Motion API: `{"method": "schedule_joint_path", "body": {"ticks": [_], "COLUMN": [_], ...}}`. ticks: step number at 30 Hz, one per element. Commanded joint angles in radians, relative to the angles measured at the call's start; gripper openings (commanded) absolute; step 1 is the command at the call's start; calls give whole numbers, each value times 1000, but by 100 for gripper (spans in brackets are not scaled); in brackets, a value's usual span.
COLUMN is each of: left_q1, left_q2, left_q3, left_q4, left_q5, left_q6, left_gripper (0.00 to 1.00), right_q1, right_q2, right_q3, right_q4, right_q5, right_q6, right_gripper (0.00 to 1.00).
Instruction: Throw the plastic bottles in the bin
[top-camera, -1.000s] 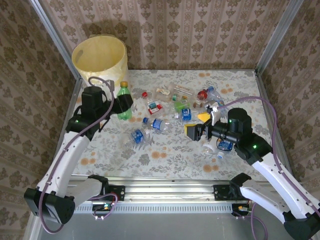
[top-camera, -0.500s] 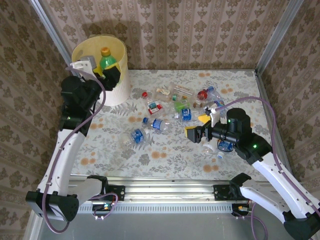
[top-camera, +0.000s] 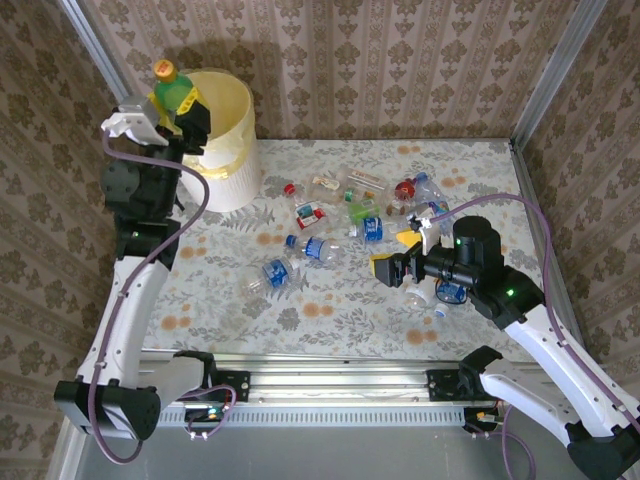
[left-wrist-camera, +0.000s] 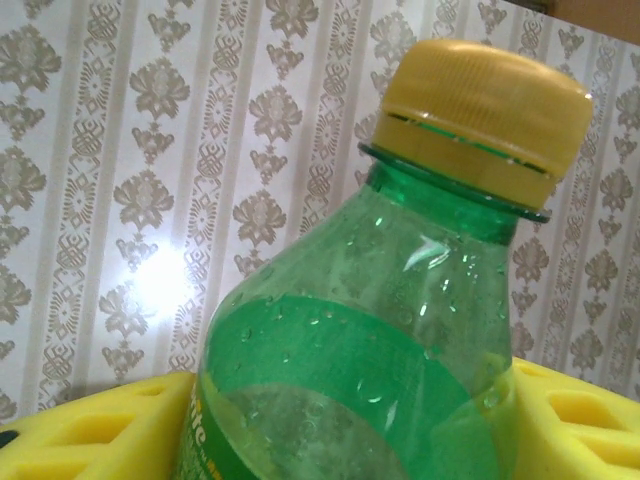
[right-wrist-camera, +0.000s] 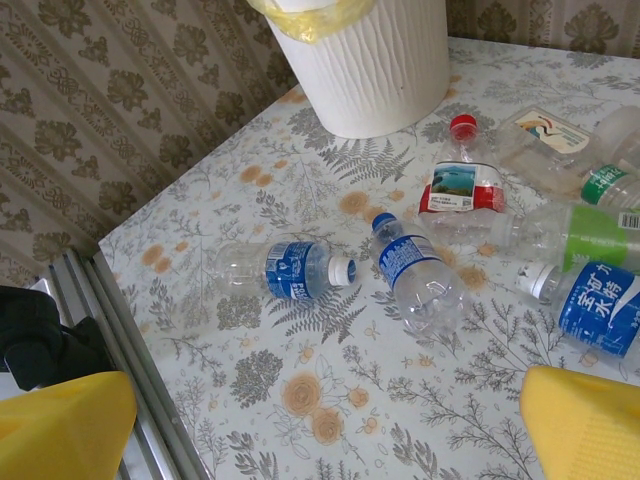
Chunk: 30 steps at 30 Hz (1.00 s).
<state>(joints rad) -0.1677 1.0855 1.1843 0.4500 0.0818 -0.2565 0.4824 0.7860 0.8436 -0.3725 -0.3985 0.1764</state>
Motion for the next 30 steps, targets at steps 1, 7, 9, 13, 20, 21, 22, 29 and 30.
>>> {"method": "schedule_joint_path", "body": {"ticks": [1,7,9,13,20,21,22,29,30], "left_q1": [23,41,46,52,58,59,61,112,122], "left_q2": [10,35,45,61,92,99,108,299,362], "left_q3": [33,46,51,53,65,71,79,260,337], "left_q4": [84,90,94,114,120,118,110,-48,-130], "left_q5": [-8,13,33,47,50,53,57,105,121], "left_q6": [9,-7,-17,-30,-42,-43,-43,-73,-68], "left_gripper": [24,24,24,24,25,25,25,28,28], "right_q1": [6,6,5,6,6,5,6,8,7], "right_q2": [-13,-21,-30,-52,-60,-60,-61,-68,-72], "right_q3": [28,15,10,-3,-5,-7,-5,5,3], "right_q4": [-7,20,29,52,48,48,49,29,27], "right_q5": [-34,-61,-73,-89,-89,-89,-89,-91,-92], "right_q6": [-23,-20,-20,-18,-17,-17,-18,-22,-20], "right_gripper": [100,100,100,100,100,100,100,100,100]}}
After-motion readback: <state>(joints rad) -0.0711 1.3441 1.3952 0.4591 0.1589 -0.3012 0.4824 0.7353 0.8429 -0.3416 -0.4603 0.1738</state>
